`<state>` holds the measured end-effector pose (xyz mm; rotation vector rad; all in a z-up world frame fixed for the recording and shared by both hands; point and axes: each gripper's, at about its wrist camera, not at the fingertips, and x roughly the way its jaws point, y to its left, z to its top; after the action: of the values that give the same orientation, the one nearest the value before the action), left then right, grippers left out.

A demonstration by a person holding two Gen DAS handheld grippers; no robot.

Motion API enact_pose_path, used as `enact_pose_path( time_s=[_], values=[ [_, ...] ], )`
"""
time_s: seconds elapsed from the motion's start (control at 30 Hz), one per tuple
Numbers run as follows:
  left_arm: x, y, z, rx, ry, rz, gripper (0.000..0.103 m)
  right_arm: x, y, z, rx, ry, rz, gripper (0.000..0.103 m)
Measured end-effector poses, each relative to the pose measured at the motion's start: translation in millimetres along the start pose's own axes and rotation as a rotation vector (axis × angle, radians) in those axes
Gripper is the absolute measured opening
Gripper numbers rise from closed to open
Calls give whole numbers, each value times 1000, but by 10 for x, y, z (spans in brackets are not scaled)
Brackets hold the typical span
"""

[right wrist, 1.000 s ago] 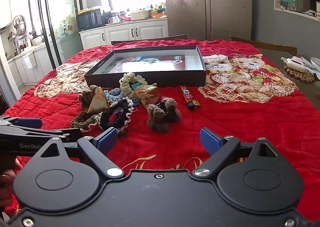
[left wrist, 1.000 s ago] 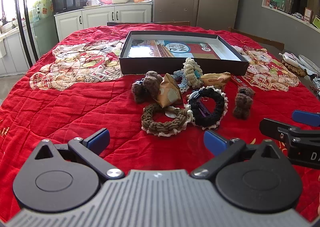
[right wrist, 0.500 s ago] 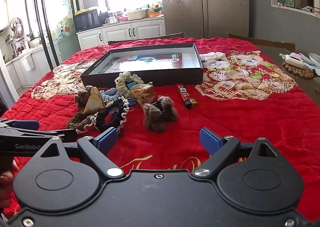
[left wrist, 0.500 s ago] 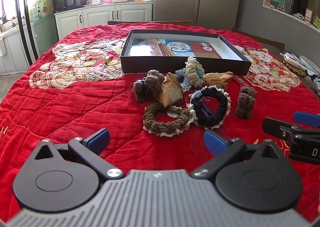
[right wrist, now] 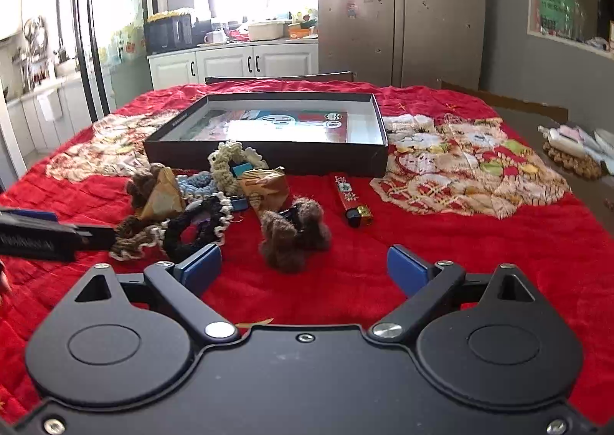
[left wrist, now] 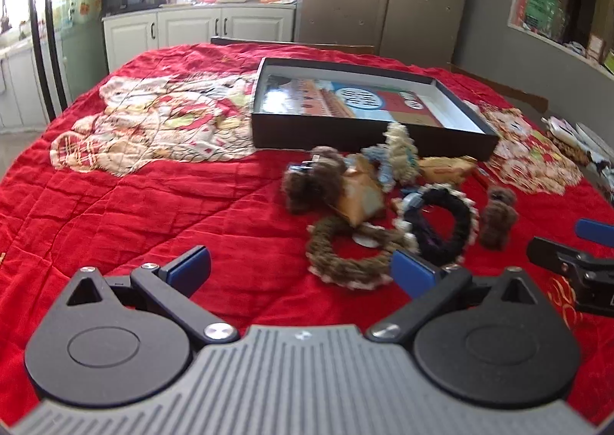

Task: Organize objects
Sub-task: 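Grasp the brown braided ring with the left tool while the right tool grasps the brown pom-pom clip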

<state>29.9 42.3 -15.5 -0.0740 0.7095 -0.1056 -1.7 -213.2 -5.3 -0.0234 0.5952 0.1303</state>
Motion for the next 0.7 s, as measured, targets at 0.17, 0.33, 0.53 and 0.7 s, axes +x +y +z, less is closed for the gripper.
enact_pose_path(
  time_s=[0.17,0.33,0.53,0.7],
  values=[
    [92,61,68,10,-4,-47,89,203,-6,58,-43,24,3,73],
    [255,6,85,38,37,-93,70,387,-36,104,-38,30,29,67],
    [389,-28,50,57,65,-113,58,589,-17,115,-55,51,59,56],
    [427,-27,73,74,60,-100,34,697,16,94,-61,63,69,46]
  ],
)
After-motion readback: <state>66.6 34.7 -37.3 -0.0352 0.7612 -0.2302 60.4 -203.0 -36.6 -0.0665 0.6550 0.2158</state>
